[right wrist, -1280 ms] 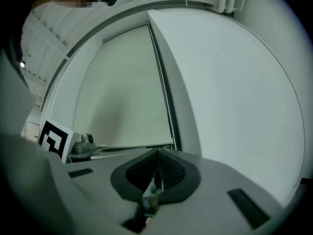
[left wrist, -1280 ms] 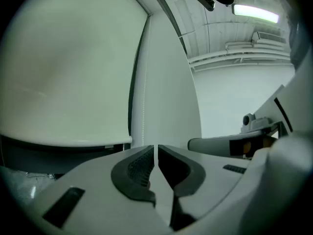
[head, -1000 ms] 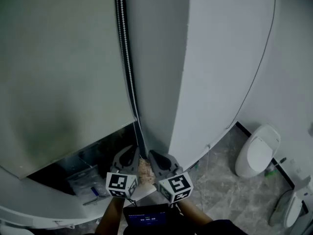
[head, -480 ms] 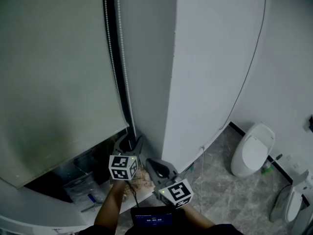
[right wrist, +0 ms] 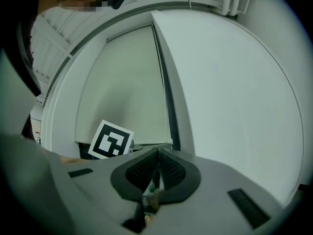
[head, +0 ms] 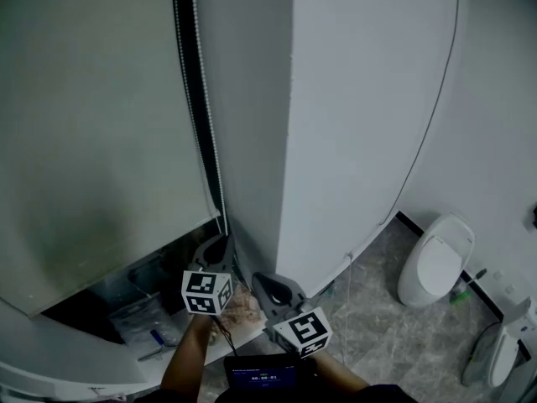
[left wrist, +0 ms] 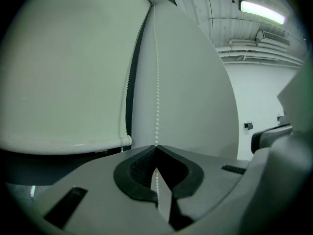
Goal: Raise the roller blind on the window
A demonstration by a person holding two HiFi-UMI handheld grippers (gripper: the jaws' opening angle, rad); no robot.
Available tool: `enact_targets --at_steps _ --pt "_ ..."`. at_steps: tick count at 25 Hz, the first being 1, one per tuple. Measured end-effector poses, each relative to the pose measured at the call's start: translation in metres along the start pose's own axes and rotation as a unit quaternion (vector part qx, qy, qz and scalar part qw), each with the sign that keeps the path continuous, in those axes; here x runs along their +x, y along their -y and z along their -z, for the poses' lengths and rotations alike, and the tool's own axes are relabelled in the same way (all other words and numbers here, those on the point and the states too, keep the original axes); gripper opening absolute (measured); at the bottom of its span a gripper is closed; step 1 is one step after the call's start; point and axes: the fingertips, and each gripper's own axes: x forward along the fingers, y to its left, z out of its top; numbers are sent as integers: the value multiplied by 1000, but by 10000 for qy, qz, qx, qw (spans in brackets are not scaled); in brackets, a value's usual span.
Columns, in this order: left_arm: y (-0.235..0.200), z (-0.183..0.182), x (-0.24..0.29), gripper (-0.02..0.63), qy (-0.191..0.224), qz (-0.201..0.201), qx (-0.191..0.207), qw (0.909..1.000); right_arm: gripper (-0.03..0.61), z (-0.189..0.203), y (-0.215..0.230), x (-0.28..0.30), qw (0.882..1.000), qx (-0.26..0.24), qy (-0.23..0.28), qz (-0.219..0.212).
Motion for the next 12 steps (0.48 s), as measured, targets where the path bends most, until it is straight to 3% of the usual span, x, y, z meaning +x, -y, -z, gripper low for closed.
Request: enact_targets --at_steps 4,7,12 --pt "-1 6 -27 8 59 -105 -39 9999 8 -2 -4 8 9997 -105 192 -129" --pt "7 9 -50 8 83 -165 -57 9998 8 -14 -17 17 9976 110 279 -625" --pt "26 21 -83 8 90 -485 11 9988 33 -68 -37 34 9921 -5 376 -1198"
